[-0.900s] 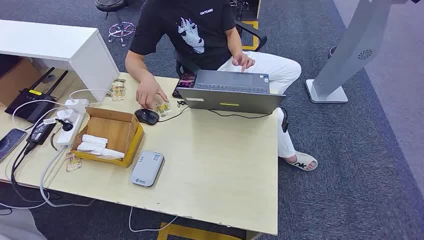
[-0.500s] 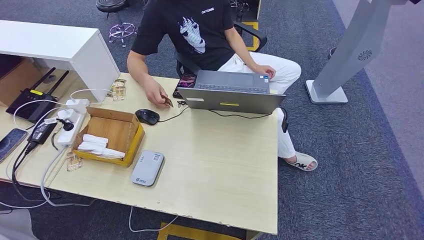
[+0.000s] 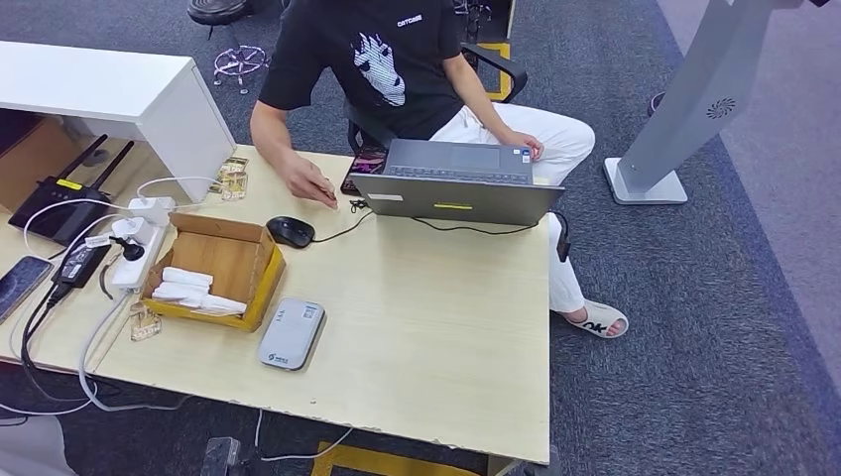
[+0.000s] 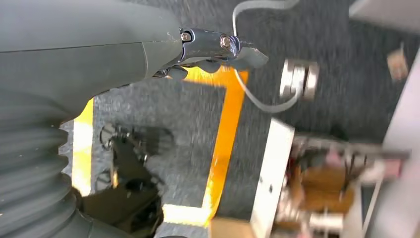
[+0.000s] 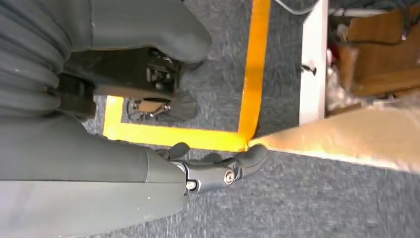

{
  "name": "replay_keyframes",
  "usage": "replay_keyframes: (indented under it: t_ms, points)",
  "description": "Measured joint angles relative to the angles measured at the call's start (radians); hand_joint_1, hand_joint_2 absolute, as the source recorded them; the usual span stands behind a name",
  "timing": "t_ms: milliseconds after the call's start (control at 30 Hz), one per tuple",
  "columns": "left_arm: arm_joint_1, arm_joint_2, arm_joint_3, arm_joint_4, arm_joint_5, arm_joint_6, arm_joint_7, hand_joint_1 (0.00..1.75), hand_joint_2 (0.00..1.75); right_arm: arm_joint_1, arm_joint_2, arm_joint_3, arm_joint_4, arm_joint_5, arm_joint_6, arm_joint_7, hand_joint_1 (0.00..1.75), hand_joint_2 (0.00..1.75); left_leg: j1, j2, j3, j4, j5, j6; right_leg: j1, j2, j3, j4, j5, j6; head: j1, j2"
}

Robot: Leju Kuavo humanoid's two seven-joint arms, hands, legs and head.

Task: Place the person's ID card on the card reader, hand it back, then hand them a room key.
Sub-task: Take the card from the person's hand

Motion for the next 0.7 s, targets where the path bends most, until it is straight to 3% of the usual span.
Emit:
replay_keyframes:
  t_ms: [200, 367, 700]
  points:
    - [0.014, 0.013, 0.09, 0.035, -0.006, 0.129, 0.047, 0.0, 1.75, -0.01, -0.006, -0.077, 0.025, -0.004, -0.107, -0.01, 0.0, 1.75, 0.0, 0.0, 0.0, 0.0, 0.0, 0.0, 0.0, 0.0, 0.0, 0.0, 0.0, 0.0, 0.0, 0.0]
    - [0.016, 0.019, 0.147, 0.059, -0.002, 0.228, 0.133, 0.0, 1.75, -0.009, -0.023, -0.155, 0.048, -0.024, -0.196, 0.002, 0.0, 1.75, 0.0, 0.0, 0.0, 0.0, 0.0, 0.0, 0.0, 0.0, 0.0, 0.0, 0.0, 0.0, 0.0, 0.0]
    - [0.023, 0.012, 0.205, 0.078, 0.016, 0.333, 0.293, 0.0, 1.75, -0.005, -0.038, -0.423, 0.039, 0.08, -0.284, 0.083, 0.0, 1.75, 0.0, 0.0, 0.0, 0.0, 0.0, 0.0, 0.0, -0.001, 0.0, 0.0, 0.0, 0.0, 0.0, 0.0]
